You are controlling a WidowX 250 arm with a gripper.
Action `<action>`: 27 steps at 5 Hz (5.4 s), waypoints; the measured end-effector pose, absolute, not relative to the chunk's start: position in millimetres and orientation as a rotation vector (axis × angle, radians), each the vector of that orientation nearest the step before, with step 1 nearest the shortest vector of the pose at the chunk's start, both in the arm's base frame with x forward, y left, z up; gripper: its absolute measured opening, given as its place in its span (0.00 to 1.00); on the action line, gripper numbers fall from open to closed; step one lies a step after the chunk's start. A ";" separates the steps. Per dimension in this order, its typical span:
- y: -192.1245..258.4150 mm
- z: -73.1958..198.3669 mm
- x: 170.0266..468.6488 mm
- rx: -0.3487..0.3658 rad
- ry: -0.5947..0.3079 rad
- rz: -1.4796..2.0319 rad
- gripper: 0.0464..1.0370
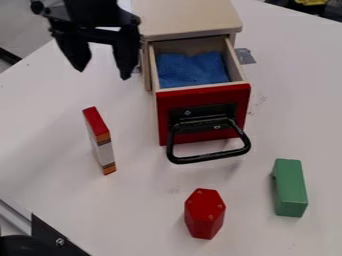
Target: Put the box inside the drawer
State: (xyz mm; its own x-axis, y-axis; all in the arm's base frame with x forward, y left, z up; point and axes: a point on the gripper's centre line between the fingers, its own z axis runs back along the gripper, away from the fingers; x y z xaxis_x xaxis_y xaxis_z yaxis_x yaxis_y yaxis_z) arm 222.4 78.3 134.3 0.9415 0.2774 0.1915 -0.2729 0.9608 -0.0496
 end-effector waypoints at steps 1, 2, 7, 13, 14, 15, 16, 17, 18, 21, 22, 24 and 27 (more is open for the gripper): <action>90.7 127.7 210.0 -0.037 -0.169 0.417 0.96; 90.4 120.0 196.9 -0.029 -0.100 0.530 0.96; 77.2 91.1 190.8 0.068 -0.029 0.738 0.96; 80.8 48.6 175.6 0.135 -0.020 0.802 0.62; 79.2 49.8 174.3 0.124 -0.025 0.793 0.33; 79.4 53.6 174.7 0.103 -0.040 0.785 0.29; 77.7 62.1 175.9 0.072 -0.072 0.749 0.29; 75.4 80.5 174.6 0.031 -0.089 0.740 0.29; 73.6 110.7 176.1 -0.027 -0.108 0.752 0.29; 79.8 167.6 219.0 -0.160 -0.112 0.772 0.29; 78.7 175.2 235.9 -0.199 -0.102 0.757 0.29; 66.9 174.7 261.2 -0.331 -0.059 0.691 0.29; 48.8 154.8 287.0 -0.563 0.005 0.572 0.29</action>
